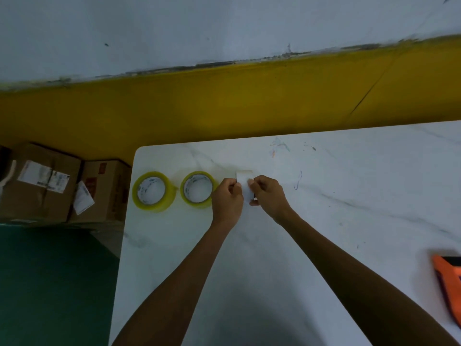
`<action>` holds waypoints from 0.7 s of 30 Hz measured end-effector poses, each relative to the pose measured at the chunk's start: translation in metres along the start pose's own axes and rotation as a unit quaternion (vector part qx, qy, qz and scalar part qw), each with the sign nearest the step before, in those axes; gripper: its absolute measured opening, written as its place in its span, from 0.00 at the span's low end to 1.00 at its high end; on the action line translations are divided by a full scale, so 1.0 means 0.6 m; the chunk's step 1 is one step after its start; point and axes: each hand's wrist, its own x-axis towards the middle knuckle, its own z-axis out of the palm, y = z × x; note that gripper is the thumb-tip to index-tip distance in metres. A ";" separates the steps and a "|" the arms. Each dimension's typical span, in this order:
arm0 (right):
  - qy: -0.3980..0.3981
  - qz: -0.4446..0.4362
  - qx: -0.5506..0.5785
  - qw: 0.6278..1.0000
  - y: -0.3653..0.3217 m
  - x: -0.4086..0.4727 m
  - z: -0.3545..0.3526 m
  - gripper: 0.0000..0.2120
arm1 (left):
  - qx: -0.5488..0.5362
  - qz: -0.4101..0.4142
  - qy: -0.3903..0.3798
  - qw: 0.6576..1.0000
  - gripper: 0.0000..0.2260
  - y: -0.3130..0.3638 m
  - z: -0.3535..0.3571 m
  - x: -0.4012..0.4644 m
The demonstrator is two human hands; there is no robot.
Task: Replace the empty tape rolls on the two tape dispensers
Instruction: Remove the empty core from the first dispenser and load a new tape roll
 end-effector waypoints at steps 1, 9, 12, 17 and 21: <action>0.002 0.001 -0.003 1.000 0.000 0.001 -0.001 0.14 | -0.001 0.002 0.001 1.000 0.08 0.002 0.001 0.001; 0.037 0.040 -0.025 0.998 0.020 0.003 -0.039 0.12 | 0.006 0.056 -0.001 0.998 0.09 0.022 0.030 -0.013; 0.075 0.045 -0.025 0.996 0.032 0.003 -0.066 0.10 | 0.013 0.076 -0.013 0.997 0.10 0.033 0.056 -0.019; 0.100 0.057 -0.019 0.993 0.049 0.005 -0.086 0.12 | 0.105 0.065 -0.021 0.992 0.12 0.051 0.109 -0.028; 0.097 0.110 0.077 0.986 0.044 0.000 -0.081 0.26 | 0.134 0.048 -0.027 0.989 0.11 0.043 0.139 -0.027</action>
